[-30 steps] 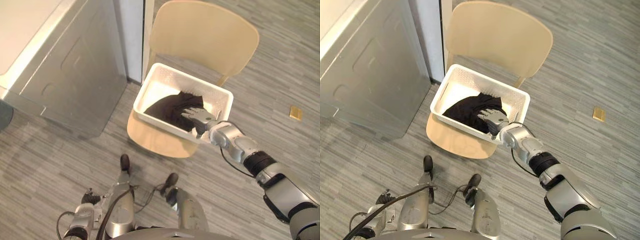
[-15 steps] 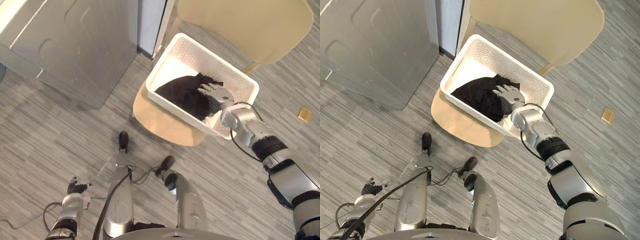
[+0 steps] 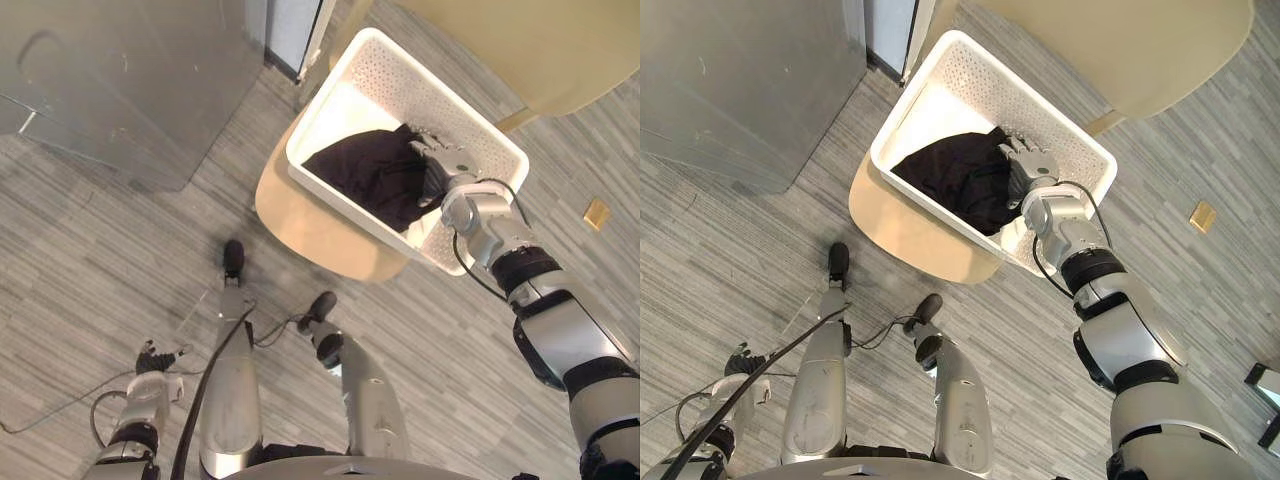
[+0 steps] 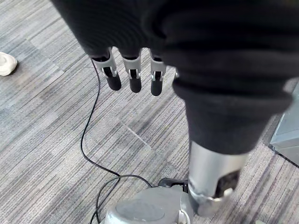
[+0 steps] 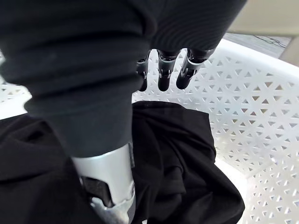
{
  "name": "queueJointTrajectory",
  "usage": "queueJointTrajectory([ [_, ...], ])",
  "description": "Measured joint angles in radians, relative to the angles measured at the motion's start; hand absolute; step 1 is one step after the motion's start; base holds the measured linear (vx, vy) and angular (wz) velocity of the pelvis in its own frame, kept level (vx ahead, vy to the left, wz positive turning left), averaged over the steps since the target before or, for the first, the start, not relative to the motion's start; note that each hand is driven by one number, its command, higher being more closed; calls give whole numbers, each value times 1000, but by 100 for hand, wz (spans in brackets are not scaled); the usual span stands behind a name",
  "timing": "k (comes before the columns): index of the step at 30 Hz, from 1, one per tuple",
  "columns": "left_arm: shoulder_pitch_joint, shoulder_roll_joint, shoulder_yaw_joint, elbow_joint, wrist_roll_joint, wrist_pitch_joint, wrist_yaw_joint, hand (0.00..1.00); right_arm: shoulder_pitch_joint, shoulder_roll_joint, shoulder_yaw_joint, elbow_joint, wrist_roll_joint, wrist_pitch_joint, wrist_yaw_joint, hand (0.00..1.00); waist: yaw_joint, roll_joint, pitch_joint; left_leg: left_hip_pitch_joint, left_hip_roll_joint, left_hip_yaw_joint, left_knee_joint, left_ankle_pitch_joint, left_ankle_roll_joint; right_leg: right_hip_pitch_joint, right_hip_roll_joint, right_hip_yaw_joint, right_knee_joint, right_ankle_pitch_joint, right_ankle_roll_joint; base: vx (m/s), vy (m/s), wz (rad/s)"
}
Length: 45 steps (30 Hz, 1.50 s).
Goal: Pick up the laundry basket with both hands and put the clothes into the washing machine.
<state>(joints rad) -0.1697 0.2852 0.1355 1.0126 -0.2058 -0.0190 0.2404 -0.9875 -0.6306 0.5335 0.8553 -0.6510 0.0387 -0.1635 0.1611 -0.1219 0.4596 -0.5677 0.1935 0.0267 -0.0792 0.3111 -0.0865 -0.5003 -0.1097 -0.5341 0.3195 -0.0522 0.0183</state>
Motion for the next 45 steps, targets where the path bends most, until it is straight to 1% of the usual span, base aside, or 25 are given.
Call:
queueJointTrajectory([
  [2,-3,0,0,1,-9,-2,4,0,-19,9,-8,34,31,11,-1,0,-1,0,0,-10,5,0,0,3,-3,-7,3,0,-3,1,-1,42,-82,0],
  [4,-3,1,0,2,-25,-3,16,0,-37,27,-19,70,59,15,-20,0,-1,0,0,-12,7,-1,0,3,-4,-7,9,2,-11,1,-1,44,-79,-2],
  [7,-4,1,0,4,-30,-4,16,0,-55,36,-46,103,68,17,-28,0,-2,0,0,-31,9,-3,0,4,-6,-24,13,2,-10,1,-2,33,-65,-5],
  [11,-9,0,-1,30,-55,-5,16,0,-58,37,-48,157,75,32,-31,0,-2,0,0,-52,9,-6,0,4,-6,-46,13,1,-11,2,-3,49,-54,-2],
  [16,-25,-3,-1,34,-76,-6,16,0,-60,48,-76,182,77,33,-36,0,-3,0,1,-84,10,-8,0,5,-8,-78,14,2,-11,2,-3,67,-54,-4],
  [21,-59,-15,0,53,-78,-19,17,0,-65,72,-114,186,146,35,-67,0,-6,2,5,-114,9,-11,0,6,-9,-107,14,1,-11,2,-3,76,-49,-3],
  [25,-80,-28,12,59,-102,-23,17,0,-79,73,-118,187,153,39,-80,0,-7,4,8,-138,9,-13,0,7,-10,-130,14,0,-12,2,-3,76,-48,-3],
  [29,-93,-46,31,58,-107,-23,19,0,-79,87,-151,183,153,54,-109,0,-10,3,12,-152,9,-23,0,7,-10,-134,17,-9,-21,2,-3,84,-57,4],
  [30,-95,-53,39,58,-107,-24,20,0,-80,91,-165,181,153,57,-113,100,-10,3,12,-156,9,-25,0,7,-10,-135,18,-11,-23,2,-3,71,-48,3],
  [32,-96,-61,43,57,-107,-23,31,0,-80,94,-186,178,160,57,-128,100,-9,3,12,-163,9,-27,0,6,-10,-141,18,-13,-23,2,-3,65,-46,0],
  [36,-100,-74,60,57,-107,-23,53,0,-76,110,-245,144,219,57,-187,100,-9,4,12,-179,9,-28,0,7,-11,-159,17,-13,-19,2,-3,53,-44,-3],
  [39,-104,-83,61,57,-107,-23,53,0,-75,112,-264,143,255,57,-187,100,-7,6,13,-180,9,-29,0,7,-12,-159,16,-13,-19,2,-3,49,-49,0],
  [45,-113,-103,75,47,-108,-23,54,0,-67,117,-289,141,271,52,-187,100,-6,6,13,-179,9,-28,0,7,-12,-160,14,-13,-18,2,-3,52,-53,0],
])
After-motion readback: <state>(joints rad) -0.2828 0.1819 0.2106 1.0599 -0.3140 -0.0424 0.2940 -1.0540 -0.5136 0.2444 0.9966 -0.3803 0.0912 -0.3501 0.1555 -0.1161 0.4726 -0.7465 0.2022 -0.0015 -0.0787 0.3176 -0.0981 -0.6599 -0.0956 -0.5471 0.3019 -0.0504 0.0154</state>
